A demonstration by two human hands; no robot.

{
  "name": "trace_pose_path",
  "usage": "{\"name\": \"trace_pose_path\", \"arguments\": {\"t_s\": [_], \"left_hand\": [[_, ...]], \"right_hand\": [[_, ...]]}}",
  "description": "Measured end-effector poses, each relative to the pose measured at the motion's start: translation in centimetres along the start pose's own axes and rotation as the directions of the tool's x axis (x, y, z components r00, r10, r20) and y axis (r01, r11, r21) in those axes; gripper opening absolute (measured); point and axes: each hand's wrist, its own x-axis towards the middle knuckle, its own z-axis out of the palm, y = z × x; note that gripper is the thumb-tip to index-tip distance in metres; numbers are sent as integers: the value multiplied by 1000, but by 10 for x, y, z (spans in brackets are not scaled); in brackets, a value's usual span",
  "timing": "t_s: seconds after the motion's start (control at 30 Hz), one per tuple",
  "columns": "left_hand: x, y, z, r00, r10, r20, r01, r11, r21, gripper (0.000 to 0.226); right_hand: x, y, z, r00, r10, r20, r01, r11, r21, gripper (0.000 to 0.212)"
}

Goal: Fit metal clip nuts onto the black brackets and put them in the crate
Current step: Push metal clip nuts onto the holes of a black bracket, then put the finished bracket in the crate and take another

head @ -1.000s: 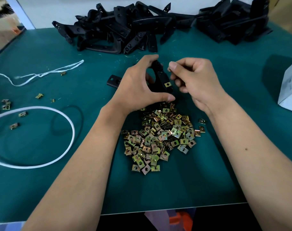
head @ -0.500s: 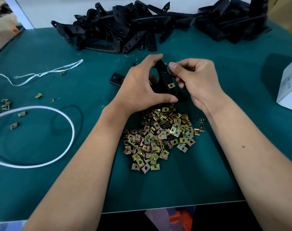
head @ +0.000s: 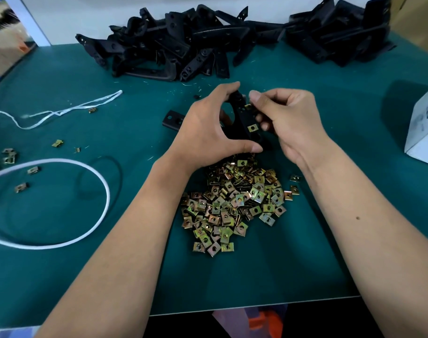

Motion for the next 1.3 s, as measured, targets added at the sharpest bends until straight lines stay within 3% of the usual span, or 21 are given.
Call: {"name": "trace_pose_path", "arguments": {"t_s": [0.17, 0.43, 0.67, 0.87, 1.0, 1.07, 1.17, 1.3], "left_hand": [[0, 0, -1, 1000, -20, 7, 20, 1000, -7, 118], [1, 6, 1, 1000, 6, 0, -6, 995, 104, 126], [3, 8, 8, 998, -38, -45, 45, 984, 171, 129], [2, 8, 10, 995, -58, -83, 72, 981, 183, 132], [4, 5, 10, 984, -113, -135, 140, 966, 217, 129], [5, 2, 11, 969, -148, -195, 192, 955, 227, 126], [6, -1, 11, 941, -193, -276, 261, 937, 233, 124], [6, -2, 10, 928, -205, -311, 288, 924, 251, 124]], "right_hand": [[-2, -7, 0, 995, 90, 32, -91, 994, 51, 12], [-4, -13, 0, 994, 106, 35, -109, 989, 102, 26], [-11, -12, 6, 999, -31, 34, 33, 997, -71, 26], [-10, -8, 6, 977, -198, 79, 213, 933, -291, 19], [-5, -6, 2, 990, -117, 85, 135, 958, -252, 16], [-2, -4, 0, 994, -90, 60, 104, 944, -314, 11], [-3, 1, 4, 989, -99, 108, 140, 861, -488, 20], [-5, 2, 9, 990, -96, 108, 136, 867, -479, 27]]}}
